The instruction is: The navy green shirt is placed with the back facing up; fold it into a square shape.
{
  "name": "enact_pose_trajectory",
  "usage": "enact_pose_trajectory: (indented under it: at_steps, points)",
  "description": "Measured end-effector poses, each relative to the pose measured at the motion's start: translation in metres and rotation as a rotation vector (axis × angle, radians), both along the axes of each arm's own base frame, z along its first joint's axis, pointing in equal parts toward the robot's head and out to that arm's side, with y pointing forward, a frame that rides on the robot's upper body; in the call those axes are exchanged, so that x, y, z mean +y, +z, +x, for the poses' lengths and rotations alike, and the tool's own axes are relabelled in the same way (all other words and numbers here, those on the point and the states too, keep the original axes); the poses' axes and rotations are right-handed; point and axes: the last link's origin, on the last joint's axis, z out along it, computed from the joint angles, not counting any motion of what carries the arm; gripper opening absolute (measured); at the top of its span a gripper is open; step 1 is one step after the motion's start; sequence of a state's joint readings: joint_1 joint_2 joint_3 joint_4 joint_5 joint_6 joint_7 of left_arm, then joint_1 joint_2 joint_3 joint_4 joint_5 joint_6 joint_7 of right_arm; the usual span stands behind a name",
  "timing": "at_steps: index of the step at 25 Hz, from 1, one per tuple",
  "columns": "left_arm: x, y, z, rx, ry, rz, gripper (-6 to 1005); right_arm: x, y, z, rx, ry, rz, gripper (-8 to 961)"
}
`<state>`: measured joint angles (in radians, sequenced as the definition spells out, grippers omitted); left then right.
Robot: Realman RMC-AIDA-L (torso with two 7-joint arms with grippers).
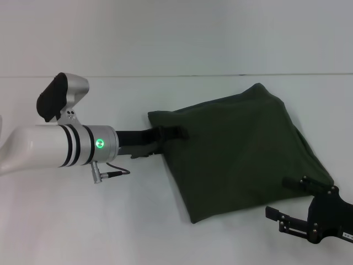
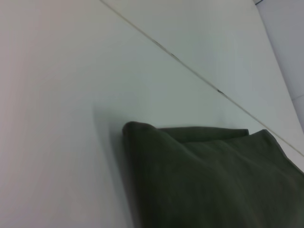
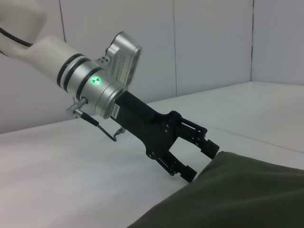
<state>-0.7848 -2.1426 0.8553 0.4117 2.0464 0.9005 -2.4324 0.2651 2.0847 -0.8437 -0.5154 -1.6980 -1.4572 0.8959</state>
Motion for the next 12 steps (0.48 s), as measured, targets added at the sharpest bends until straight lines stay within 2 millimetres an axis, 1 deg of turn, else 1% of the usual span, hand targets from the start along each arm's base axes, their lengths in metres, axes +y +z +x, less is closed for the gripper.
enact_pose_trajectory:
  at_steps: [12]
  points:
    - [0.000,-0.010,0.015,0.018,-0.052,-0.035,861,0.001,0.000,-0.001,0.000,0.005,-0.001,834]
